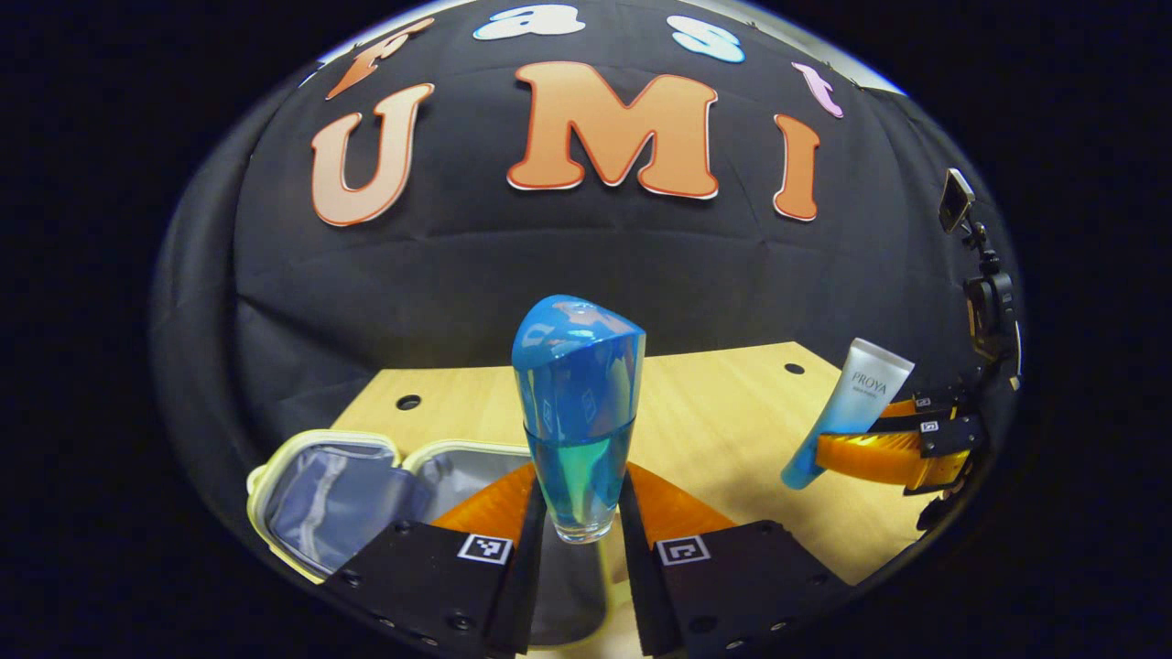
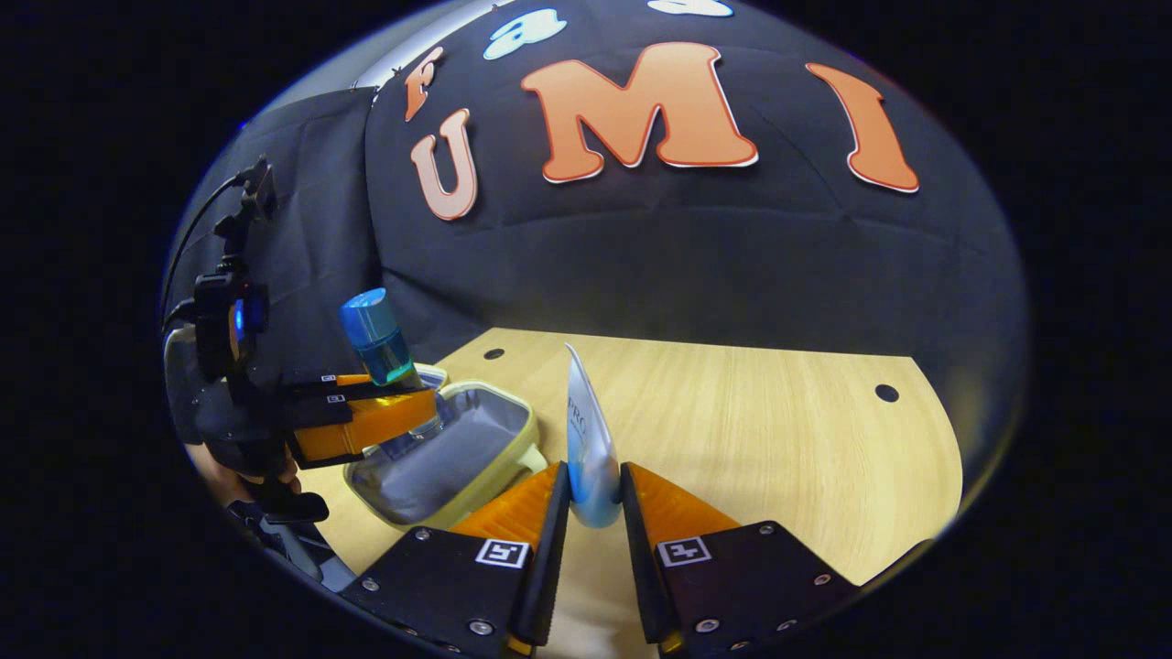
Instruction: First open the suitcase, pack the skin care products into it, and then close the suitcase.
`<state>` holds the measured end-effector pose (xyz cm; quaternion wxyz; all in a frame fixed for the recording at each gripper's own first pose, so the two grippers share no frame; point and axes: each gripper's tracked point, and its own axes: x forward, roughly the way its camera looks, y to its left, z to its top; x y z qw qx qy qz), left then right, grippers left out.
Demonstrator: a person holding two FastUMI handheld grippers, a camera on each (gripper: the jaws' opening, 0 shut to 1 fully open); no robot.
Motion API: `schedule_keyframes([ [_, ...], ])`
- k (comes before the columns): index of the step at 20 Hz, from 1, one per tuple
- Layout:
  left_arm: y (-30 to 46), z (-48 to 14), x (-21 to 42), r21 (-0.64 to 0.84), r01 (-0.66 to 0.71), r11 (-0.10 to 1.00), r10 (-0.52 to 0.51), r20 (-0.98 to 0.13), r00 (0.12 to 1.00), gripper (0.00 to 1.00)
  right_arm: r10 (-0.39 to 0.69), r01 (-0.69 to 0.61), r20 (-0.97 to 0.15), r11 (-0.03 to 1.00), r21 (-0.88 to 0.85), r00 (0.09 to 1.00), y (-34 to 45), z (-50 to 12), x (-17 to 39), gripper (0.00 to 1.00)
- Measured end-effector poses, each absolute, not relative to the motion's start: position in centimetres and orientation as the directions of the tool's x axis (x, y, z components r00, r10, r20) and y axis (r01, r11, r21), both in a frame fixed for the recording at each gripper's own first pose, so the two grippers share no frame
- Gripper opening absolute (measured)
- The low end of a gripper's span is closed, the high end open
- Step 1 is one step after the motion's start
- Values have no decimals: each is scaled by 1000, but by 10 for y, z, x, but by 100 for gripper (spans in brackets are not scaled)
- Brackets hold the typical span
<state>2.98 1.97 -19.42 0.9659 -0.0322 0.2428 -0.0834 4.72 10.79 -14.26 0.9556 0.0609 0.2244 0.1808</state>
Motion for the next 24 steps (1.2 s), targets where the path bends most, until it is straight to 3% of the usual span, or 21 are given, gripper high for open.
schedule_keyframes([
  [10,123,-253,5,-78,72,994,-105,-613,783,43,437,-344,-389,894,288,811,199,-123,48,37],
  [24,130,-374,-22,-159,197,967,-233,-864,447,43,427,-286,-527,900,329,735,272,-181,35,37],
])
